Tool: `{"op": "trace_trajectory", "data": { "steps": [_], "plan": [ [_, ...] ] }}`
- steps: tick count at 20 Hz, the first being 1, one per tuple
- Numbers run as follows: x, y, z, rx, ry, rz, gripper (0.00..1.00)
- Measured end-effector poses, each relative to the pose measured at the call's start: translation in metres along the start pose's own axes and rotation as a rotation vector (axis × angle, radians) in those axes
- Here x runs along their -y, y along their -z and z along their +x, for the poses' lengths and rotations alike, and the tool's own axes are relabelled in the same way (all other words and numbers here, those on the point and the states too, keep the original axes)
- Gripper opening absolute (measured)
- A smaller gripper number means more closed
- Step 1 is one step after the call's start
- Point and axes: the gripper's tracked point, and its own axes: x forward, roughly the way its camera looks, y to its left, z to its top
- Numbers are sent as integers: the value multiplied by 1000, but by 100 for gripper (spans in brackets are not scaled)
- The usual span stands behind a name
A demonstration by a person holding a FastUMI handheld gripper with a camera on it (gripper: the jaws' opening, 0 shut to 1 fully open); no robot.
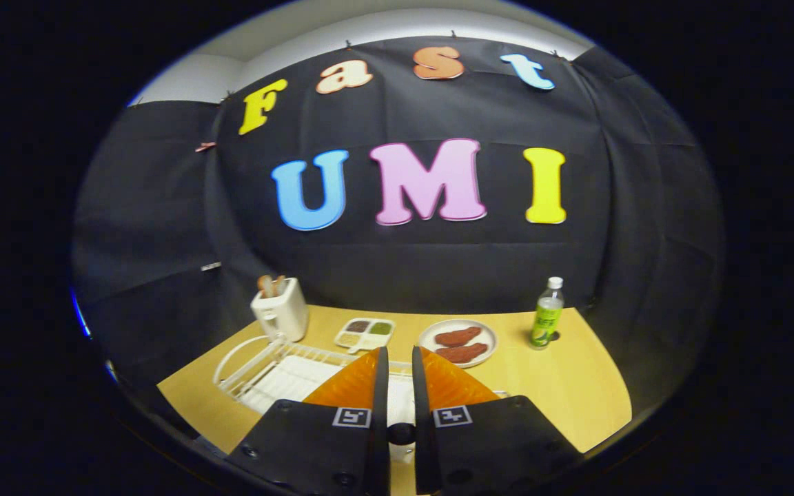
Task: Take the plate from the dish rack, then take the spoon from the basket and place it into the plate.
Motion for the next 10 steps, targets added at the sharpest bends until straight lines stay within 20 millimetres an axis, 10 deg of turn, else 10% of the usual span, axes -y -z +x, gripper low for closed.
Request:
{"op": "trace_trajectory", "data": {
  "steps": [5,10],
  "plan": [
    [-107,56,-6,-76,-196,12,18],
    [-163,125,14,-135,-287,7,18]
  ]
}}
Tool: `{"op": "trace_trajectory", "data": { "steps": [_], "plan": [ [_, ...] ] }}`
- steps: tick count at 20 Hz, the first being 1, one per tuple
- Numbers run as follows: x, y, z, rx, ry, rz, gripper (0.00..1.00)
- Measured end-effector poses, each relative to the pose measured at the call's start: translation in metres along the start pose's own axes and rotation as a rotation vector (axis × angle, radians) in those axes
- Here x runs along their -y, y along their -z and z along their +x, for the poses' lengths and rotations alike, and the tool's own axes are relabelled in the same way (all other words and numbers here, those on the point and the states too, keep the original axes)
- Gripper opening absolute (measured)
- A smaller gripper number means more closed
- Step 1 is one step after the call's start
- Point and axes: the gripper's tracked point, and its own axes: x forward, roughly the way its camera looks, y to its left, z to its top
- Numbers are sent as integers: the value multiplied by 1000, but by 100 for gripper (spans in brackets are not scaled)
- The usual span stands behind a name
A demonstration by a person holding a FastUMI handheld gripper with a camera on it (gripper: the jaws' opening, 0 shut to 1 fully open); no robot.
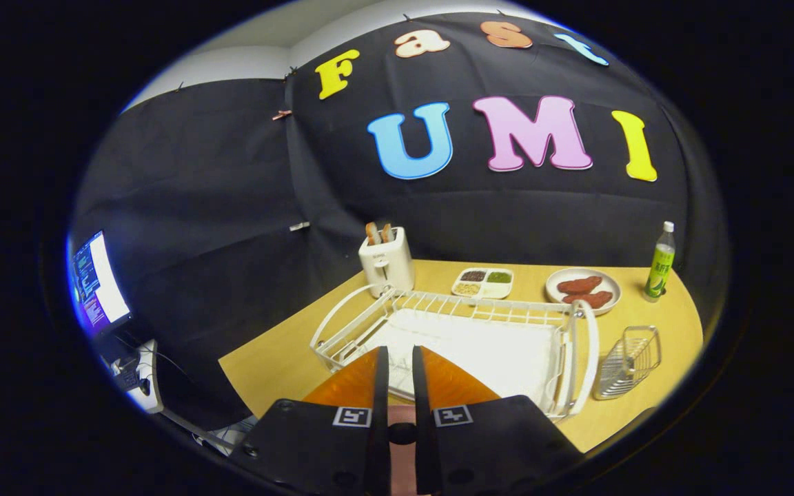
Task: Take the plate from the dish rack, then take the spoon from the basket and place it into the plate.
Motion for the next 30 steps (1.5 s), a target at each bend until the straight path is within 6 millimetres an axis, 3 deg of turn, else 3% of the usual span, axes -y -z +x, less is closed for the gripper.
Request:
{"op": "trace_trajectory", "data": {
  "steps": [3,5,7,10,15,19,20,26,29,30],
  "plan": [
    [-10,35,23,-27,-16,-1,18],
    [-8,47,34,-35,-14,-14,18],
    [-9,46,39,-2,-24,-25,18],
    [-7,56,24,-20,-44,-61,19],
    [9,97,3,-112,-60,-92,21],
    [26,120,5,-162,-42,-94,25],
    [28,123,6,-182,-39,-92,31],
    [27,103,-9,-191,-37,-108,65],
    [23,75,-23,-172,-19,-93,78],
    [24,63,-27,-161,-4,-84,88]
  ]
}}
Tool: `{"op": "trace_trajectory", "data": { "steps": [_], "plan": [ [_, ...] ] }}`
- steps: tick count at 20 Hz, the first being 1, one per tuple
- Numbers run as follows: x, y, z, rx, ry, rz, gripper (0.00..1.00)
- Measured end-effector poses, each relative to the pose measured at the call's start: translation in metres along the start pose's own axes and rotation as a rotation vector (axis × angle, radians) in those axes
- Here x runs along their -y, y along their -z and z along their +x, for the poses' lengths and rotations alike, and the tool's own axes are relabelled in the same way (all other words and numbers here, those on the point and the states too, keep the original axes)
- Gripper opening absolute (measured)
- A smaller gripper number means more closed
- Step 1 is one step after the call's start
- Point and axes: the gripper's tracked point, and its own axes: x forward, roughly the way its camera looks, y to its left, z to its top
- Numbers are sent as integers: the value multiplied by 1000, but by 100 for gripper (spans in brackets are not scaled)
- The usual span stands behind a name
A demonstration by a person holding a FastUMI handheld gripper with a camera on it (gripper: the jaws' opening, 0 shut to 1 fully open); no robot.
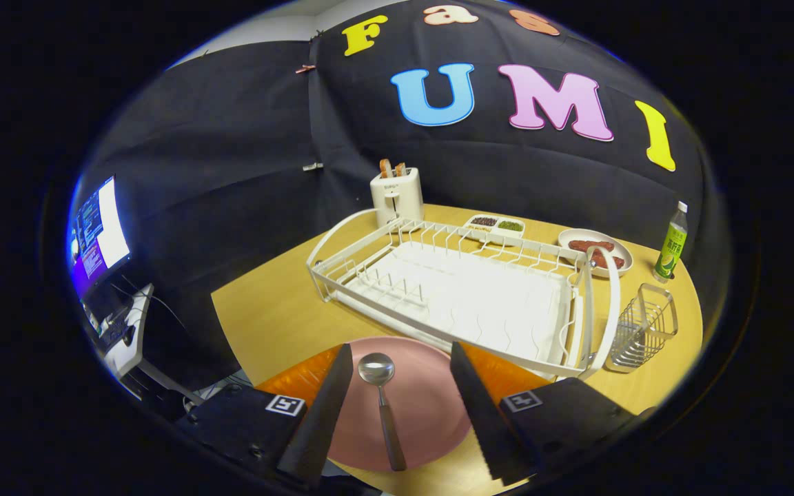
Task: Take the plate from the dish rack, then take the spoon from the basket and place it into the plate.
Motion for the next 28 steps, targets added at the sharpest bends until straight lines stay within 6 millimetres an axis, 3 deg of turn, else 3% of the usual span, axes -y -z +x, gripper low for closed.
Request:
{"op": "trace_trajectory", "data": {
  "steps": [3,11,15,18,28],
  "plan": [
    [7,-39,-21,49,54,29,98],
    [38,-150,-90,214,217,14,98],
    [56,-189,-118,280,275,22,98],
    [64,-201,-132,305,306,31,98],
    [90,-208,-157,325,368,-1,98]
  ]
}}
